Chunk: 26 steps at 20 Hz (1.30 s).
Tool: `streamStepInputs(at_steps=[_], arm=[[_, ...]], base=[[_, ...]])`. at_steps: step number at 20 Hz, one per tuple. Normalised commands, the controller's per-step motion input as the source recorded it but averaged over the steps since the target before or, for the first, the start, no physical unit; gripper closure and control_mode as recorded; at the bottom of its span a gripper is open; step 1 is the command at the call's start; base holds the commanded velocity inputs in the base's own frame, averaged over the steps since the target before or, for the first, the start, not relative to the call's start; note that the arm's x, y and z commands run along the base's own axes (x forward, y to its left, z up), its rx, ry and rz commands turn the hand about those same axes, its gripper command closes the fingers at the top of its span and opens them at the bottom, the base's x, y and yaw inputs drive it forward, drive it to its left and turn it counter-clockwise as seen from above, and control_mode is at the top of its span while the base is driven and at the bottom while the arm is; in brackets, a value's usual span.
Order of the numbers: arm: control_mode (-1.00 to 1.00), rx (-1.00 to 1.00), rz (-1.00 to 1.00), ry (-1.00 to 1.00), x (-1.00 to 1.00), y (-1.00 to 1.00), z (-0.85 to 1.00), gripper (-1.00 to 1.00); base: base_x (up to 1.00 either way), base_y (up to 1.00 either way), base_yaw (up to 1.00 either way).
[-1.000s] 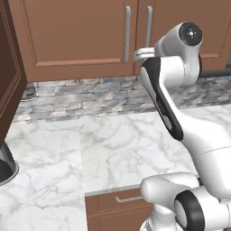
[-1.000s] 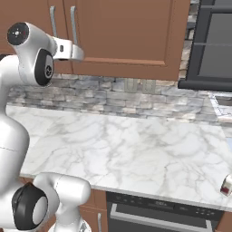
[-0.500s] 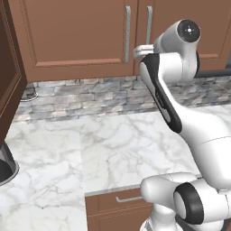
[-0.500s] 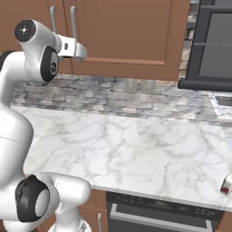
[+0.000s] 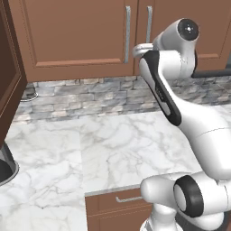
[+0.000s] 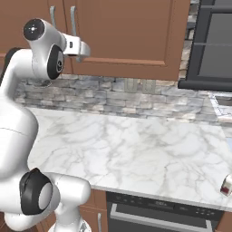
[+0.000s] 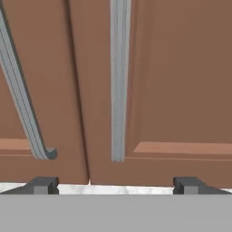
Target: Open the cabinet. Pick the spray and place it next to the sink. Then close the cabinet.
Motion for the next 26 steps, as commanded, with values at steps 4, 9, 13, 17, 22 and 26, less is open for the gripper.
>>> streamStepInputs(at_steps=[4, 9, 13, 17, 22, 26], arm=[[-1.0, 0.0, 0.02, 0.0, 0.28, -0.02, 0.0, -1.0], [-1.0, 0.0, 0.0, 0.0, 0.25, -0.09, 0.0, -1.0], [-1.0, 0.0, 0.0, 0.0, 0.21, -0.09, 0.0, -1.0], [-1.0, 0.0, 0.0, 0.0, 0.25, -0.01, 0.0, -1.0], [-1.0, 0.0, 0.0, 0.0, 0.23, 0.0, 0.0, -1.0], [-1.0, 0.0, 0.0, 0.0, 0.18, 0.0, -0.06, -1.0]], base=[[0.0, 0.0, 0.0], [0.0, 0.0, 0.0], [0.0, 0.0, 0.0], [0.0, 0.0, 0.0], [0.0, 0.0, 0.0], [0.0, 0.0, 0.0]])
